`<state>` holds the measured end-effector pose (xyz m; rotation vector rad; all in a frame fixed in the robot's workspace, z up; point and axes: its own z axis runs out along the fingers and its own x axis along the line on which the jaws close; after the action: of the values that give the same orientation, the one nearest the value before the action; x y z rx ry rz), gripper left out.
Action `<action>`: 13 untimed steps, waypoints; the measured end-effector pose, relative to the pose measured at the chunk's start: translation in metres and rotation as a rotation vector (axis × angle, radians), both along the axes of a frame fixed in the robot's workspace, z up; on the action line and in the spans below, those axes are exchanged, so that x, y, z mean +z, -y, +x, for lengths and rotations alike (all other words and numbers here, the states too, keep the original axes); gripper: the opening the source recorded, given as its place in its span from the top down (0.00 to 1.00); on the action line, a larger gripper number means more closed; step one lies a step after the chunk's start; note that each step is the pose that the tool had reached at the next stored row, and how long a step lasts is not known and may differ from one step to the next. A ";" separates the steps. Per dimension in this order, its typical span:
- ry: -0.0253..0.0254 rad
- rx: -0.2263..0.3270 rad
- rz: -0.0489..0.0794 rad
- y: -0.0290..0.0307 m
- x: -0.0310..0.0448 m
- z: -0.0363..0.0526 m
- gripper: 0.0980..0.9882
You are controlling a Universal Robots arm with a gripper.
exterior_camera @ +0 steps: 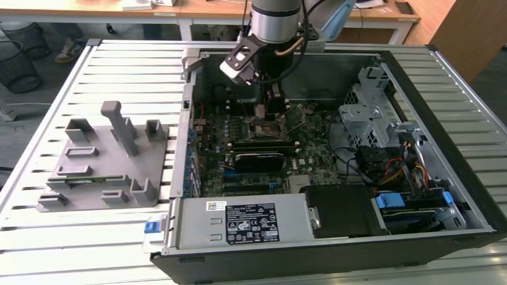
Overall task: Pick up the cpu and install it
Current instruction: 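Place the cpu into insertion slot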
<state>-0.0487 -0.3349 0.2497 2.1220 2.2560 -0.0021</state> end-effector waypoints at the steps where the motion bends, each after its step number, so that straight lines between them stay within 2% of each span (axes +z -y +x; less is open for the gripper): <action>1: 0.0000 0.000 0.000 0.0000 -0.0008 0.0000 0.52; 13: -0.0002 0.000 0.000 0.0000 -0.0086 0.0001 0.52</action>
<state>-0.0486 -0.3349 0.2412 2.1220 2.2563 -0.0022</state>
